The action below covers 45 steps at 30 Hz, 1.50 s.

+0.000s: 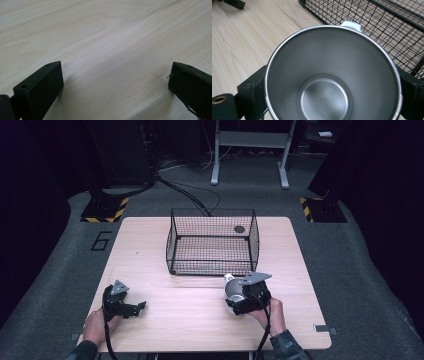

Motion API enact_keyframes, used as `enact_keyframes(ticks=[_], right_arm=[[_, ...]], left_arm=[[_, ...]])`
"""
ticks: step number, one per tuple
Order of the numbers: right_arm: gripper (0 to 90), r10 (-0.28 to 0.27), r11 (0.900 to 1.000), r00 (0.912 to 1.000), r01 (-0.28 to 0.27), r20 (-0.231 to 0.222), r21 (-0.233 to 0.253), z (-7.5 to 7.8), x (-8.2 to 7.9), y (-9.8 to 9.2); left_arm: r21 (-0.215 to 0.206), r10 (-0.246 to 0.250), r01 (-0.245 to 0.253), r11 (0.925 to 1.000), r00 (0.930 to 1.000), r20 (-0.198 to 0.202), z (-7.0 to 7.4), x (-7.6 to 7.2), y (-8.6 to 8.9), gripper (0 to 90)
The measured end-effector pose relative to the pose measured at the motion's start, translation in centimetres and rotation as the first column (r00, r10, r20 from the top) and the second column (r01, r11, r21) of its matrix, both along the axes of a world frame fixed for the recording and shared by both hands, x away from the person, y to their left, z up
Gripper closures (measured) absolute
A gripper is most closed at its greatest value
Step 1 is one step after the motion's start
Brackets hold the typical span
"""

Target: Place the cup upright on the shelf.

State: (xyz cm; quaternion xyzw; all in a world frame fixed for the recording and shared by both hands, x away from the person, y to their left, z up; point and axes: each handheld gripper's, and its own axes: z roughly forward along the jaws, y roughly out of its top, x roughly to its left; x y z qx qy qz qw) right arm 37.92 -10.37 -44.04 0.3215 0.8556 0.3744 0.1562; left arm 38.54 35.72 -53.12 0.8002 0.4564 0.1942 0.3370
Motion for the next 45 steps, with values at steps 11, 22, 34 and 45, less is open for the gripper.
enact_keyframes(ticks=[11, 22, 34, 45], right_arm=[[6.2, 0.008, 1.0, 0.9999, -0.008, -0.007, 0.016, 0.8, 1.1, 0.7], [6.2, 0.026, 0.999, 0.9996, -0.026, 0.007, 0.027, 1.9, 2.2, 1.1], [6.2, 0.046, 0.998, 0.9986, -0.047, 0.026, 0.036, 3.4, 3.0, 1.2], [6.2, 0.051, 0.997, 0.9975, -0.054, 0.048, 0.05, 5.1, 3.9, 1.2]], left_arm=[[0.002, -0.011, 0.011, 0.9999, 0.9999, 0.001, 0.0, 0.1, 0.0, 0.1], [0.007, -0.015, 0.015, 0.9999, 0.9999, 0.003, 0.0, 0.1, 0.0, 0.1], [0.002, -0.01, 0.01, 0.9999, 0.9999, 0.013, -0.1, 0.1, -0.1, 0.1], [0.002, -0.01, 0.01, 0.9999, 0.9999, 0.012, -0.1, 0.2, -0.1, 0.1]])
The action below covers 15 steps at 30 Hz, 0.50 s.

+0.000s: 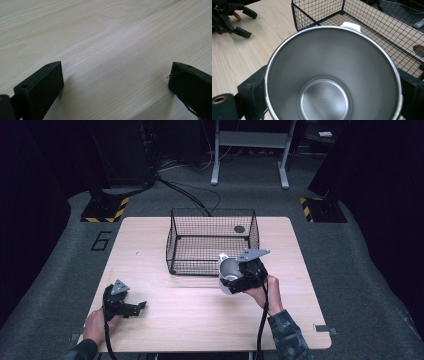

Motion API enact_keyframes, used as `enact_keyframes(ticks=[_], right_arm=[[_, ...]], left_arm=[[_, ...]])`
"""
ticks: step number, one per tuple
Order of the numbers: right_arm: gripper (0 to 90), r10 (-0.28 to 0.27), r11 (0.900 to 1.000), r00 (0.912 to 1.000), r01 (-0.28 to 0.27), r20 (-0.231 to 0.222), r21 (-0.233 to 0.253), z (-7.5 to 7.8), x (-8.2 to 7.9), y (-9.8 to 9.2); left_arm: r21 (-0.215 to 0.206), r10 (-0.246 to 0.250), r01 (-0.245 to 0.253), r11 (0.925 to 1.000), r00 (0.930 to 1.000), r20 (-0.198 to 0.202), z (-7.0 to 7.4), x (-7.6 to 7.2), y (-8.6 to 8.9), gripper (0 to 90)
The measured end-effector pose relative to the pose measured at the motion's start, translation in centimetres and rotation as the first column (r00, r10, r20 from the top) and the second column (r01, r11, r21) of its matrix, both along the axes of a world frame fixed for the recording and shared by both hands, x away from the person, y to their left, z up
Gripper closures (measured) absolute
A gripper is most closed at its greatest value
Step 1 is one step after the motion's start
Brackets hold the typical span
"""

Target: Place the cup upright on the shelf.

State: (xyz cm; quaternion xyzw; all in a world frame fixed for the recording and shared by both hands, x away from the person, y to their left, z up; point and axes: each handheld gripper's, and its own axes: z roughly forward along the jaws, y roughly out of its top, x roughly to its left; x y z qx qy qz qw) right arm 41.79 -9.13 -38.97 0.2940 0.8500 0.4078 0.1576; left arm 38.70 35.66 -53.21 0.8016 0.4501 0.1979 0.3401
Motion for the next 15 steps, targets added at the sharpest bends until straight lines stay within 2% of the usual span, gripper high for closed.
enact_keyframes(ticks=[15], right_arm=[[6.2, 0.01, 1.0, 0.9998, -0.01, 0.016, 0.014, 2.6, 1.8, 1.0]], left_arm=[[0.002, -0.004, 0.004, 1.0, 1.0, -0.004, 0.0, 0.0, 0.0, 0.2]])
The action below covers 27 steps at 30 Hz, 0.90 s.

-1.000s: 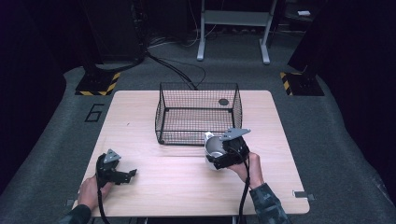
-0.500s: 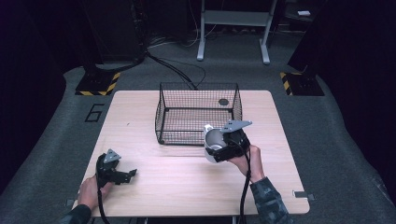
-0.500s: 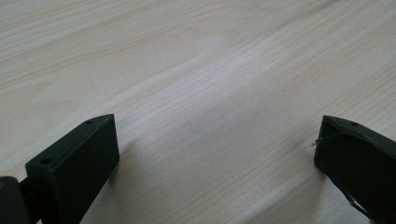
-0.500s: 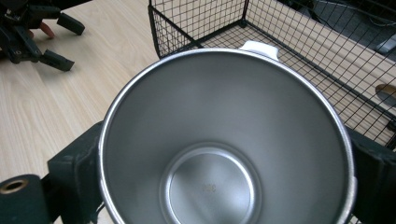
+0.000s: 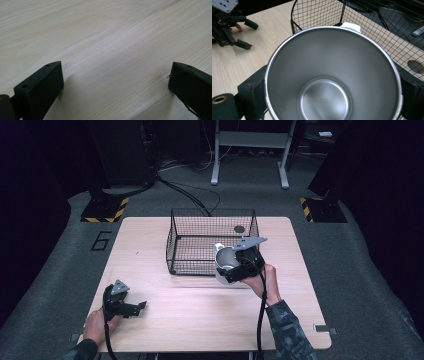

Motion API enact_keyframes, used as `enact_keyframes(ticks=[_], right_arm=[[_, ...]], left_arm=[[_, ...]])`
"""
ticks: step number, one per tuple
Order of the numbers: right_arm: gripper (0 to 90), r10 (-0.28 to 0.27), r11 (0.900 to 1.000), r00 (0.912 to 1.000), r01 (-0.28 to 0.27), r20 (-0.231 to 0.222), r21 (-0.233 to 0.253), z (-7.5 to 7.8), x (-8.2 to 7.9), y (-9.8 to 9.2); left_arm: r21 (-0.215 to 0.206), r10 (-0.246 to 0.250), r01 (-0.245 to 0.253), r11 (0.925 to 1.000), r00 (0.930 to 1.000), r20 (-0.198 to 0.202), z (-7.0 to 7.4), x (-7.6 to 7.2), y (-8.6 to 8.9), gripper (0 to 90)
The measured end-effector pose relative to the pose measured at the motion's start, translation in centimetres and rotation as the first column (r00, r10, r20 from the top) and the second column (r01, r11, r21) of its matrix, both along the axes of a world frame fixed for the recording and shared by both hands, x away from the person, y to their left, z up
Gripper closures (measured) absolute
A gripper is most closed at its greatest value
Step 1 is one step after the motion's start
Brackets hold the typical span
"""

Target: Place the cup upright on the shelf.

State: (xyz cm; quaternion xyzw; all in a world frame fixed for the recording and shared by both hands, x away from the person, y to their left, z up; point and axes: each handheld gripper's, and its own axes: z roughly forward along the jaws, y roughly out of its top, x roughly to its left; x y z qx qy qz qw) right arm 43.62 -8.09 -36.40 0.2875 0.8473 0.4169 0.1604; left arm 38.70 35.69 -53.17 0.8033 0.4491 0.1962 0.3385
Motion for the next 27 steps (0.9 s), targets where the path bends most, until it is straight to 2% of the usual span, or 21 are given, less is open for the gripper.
enact_keyframes(ticks=[10, 14, 15, 20, 27], right_arm=[[6.2, 0.004, 1.0, 0.9998, -0.004, 0.02, 0.007, 1.2, 1.4, 0.2], [6.2, -0.006, 1.0, 0.9998, 0.006, 0.018, 0.011, 1.4, 2.1, 0.3], [6.2, -0.014, 1.0, 0.9999, 0.014, 0.005, 0.012, 1.5, 2.2, 0.3], [6.2, -0.015, 1.0, 0.9998, 0.015, 0.017, 0.016, 1.7, 3.0, 0.4], [6.2, -0.029, 0.999, 0.9996, 0.029, 0.005, 0.015, 2.0, 4.4, 0.6]], left_arm=[[0.0, 0.0, 0.0, 1.0, 1.0, 0.0, 0.0, 0.0, 0.0, 0.1], [0.001, -0.001, 0.001, 1.0, 1.0, 0.0, 0.0, 0.0, 0.0, 0.2], [0.0, -0.001, 0.001, 1.0, 1.0, 0.0, 0.0, 0.0, 0.0, 0.1], [0.001, -0.001, 0.001, 1.0, 1.0, 0.0, 0.0, 0.0, 0.0, 0.2], [0.002, -0.003, 0.003, 1.0, 1.0, 0.0, 0.0, 0.0, 0.0, 0.1]])
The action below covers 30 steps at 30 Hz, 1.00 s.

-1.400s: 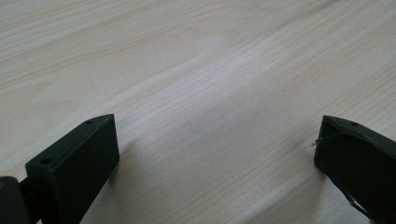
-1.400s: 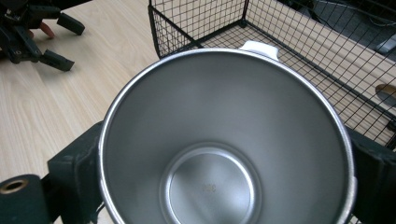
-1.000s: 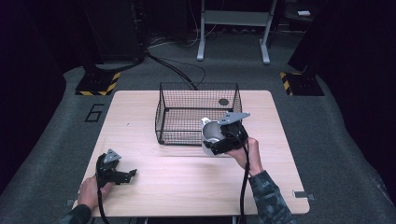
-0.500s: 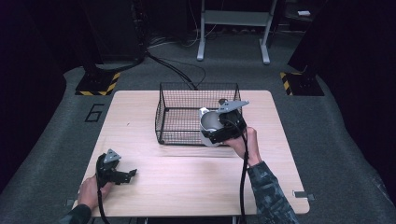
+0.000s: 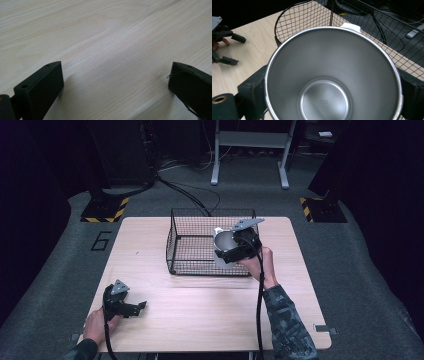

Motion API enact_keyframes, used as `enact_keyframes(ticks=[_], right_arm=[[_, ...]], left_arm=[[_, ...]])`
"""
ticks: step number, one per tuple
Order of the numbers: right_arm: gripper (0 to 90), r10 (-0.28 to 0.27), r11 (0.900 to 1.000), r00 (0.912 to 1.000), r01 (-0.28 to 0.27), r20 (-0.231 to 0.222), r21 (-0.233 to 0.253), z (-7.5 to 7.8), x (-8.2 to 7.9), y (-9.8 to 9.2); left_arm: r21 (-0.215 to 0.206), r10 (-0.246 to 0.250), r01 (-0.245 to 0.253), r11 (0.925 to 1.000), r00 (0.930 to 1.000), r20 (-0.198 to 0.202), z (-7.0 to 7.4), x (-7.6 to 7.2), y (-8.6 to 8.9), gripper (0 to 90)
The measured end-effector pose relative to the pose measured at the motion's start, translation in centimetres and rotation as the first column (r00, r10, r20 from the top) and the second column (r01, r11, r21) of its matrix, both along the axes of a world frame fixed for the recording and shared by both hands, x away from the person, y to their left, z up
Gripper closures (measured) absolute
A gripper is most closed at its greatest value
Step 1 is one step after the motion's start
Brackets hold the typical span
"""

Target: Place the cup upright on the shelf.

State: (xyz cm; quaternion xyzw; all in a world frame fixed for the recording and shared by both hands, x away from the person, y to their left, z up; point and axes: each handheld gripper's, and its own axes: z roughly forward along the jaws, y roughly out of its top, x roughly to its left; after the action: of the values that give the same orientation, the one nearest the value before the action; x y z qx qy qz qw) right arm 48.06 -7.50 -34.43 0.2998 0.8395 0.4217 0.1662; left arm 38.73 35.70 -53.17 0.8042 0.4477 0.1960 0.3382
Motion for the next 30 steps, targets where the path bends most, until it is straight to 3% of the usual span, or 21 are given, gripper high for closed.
enact_keyframes(ticks=[30], right_arm=[[6.2, -0.024, 1.0, 0.999, 0.024, -0.039, -0.014, -1.1, 5.6, 1.5]], left_arm=[[0.002, -0.007, 0.007, 1.0, 1.0, 0.0, 0.0, 0.0, 0.0, 0.2]])
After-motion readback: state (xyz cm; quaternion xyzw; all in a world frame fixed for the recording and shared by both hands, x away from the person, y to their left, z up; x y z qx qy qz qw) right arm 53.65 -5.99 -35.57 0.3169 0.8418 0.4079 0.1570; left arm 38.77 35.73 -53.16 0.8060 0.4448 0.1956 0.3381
